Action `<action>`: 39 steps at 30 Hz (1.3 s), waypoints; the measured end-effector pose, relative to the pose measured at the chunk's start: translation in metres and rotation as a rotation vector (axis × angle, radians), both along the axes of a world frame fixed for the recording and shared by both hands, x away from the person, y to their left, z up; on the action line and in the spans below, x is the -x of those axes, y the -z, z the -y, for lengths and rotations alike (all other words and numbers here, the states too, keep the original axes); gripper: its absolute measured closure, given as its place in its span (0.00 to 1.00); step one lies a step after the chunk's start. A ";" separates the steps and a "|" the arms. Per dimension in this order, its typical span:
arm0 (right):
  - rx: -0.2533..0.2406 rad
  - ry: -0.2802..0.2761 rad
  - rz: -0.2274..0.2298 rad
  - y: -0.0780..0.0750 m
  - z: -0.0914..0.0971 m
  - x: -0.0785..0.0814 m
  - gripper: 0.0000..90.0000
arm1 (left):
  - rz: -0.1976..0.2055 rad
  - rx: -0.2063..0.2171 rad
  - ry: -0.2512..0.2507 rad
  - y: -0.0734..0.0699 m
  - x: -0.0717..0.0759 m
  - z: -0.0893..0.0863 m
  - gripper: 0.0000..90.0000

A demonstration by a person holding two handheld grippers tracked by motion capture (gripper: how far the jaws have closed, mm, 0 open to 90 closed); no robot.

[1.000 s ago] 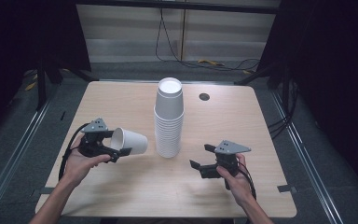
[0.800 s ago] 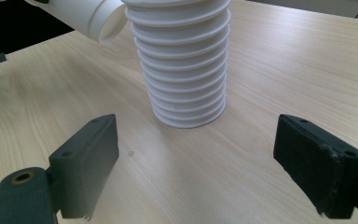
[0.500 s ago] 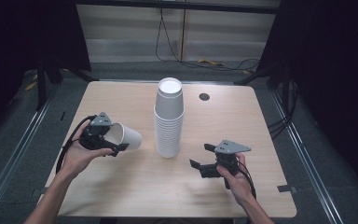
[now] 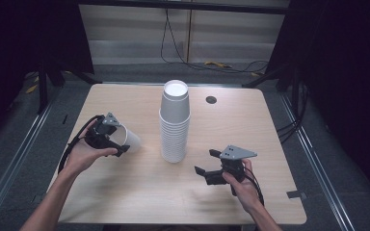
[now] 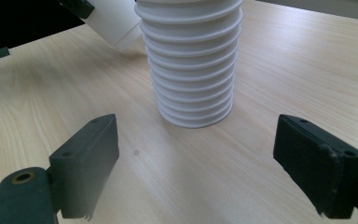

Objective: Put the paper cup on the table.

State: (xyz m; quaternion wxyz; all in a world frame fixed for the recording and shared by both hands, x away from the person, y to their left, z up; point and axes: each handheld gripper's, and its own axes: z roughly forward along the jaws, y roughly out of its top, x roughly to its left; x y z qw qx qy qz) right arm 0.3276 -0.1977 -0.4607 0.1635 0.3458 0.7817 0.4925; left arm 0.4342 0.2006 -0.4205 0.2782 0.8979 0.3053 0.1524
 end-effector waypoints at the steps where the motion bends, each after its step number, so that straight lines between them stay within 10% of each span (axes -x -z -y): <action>1: 0.001 0.001 0.000 0.000 0.000 0.000 0.16 | -0.013 -0.013 0.005 0.000 -0.002 0.001 0.08; 20: 0.007 0.004 0.002 0.001 0.000 0.000 0.15 | -0.062 -0.191 0.043 0.005 -0.015 0.029 0.07; 39: 0.006 0.007 0.004 0.001 0.001 0.000 0.15 | -0.078 -0.096 0.003 0.018 -0.027 0.025 0.07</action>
